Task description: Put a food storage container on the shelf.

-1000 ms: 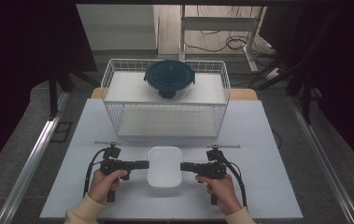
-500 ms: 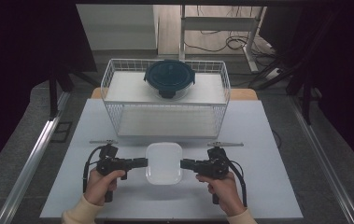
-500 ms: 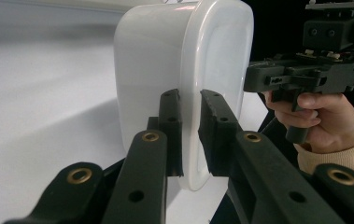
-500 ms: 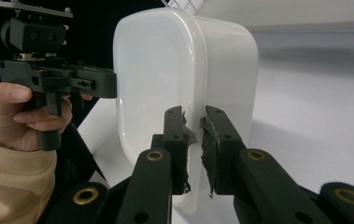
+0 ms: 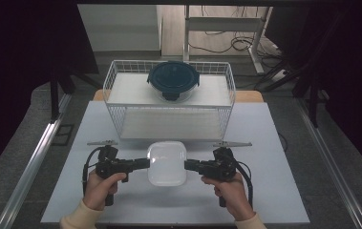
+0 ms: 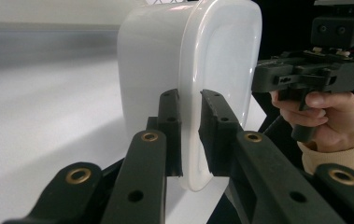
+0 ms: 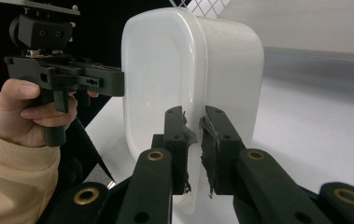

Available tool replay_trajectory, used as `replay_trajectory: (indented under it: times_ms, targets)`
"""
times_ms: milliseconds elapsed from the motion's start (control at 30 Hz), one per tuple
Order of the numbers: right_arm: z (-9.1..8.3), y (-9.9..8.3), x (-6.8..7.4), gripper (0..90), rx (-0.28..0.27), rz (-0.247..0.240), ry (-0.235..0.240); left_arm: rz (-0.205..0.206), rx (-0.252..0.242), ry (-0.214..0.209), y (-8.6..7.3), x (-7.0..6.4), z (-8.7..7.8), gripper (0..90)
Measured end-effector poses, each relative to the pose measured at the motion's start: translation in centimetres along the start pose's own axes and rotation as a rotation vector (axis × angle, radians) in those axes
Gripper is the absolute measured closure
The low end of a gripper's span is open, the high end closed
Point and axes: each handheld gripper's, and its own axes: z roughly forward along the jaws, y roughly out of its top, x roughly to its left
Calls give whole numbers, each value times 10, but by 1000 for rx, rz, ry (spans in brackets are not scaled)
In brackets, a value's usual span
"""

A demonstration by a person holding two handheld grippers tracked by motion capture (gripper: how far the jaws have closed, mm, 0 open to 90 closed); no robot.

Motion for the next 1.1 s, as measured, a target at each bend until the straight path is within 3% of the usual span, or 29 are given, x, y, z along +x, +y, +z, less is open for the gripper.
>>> replay_trajectory:
  times_ms: [400, 900, 1100]
  targets:
    - [-14, 22, 6, 803, -35, -44, 4, 56, -21, 4, 27, -18, -5, 788]
    - [-33, 65, 31, 804, -82, -113, 8, 105, -52, -13, 68, -38, -25, 784]
    - [-36, 79, 38, 805, -83, -119, 11, 122, -64, -6, 82, -44, -32, 784]
